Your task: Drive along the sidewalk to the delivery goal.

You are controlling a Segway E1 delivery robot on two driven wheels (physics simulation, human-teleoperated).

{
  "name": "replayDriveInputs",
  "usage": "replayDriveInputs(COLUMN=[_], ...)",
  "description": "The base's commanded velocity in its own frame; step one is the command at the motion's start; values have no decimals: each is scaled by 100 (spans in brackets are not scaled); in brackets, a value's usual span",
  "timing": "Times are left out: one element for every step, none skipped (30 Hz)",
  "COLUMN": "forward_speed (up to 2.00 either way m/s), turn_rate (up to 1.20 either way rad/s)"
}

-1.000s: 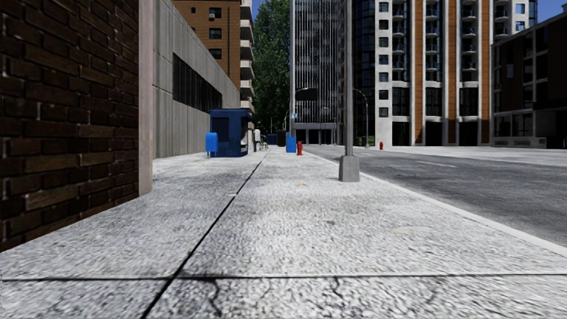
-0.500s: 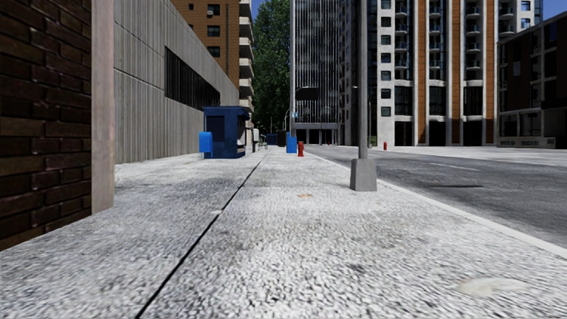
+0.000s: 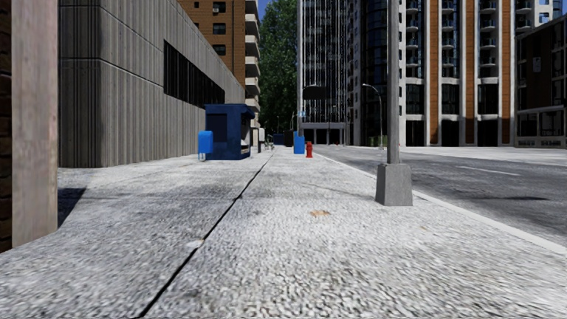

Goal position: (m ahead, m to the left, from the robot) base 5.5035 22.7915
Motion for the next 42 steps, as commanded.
replayDriveInputs(forward_speed=[200,200,200,200,200,200,200,200,200,200,200,200,200,200,200,200,200,200,200,200,200,200,200,200,200,200,200,200,200,200,200,200,200,200,200,200,200,200,200,200,200,200], turn_rate=[47,49,53,53,55,56,56,57,57,59,60,60,60,60,60,60,60,60,60,60,60,60,60,60,60,60,60,60,60,60,60,60,60,60,60,59,59,59,59,58,58,58])
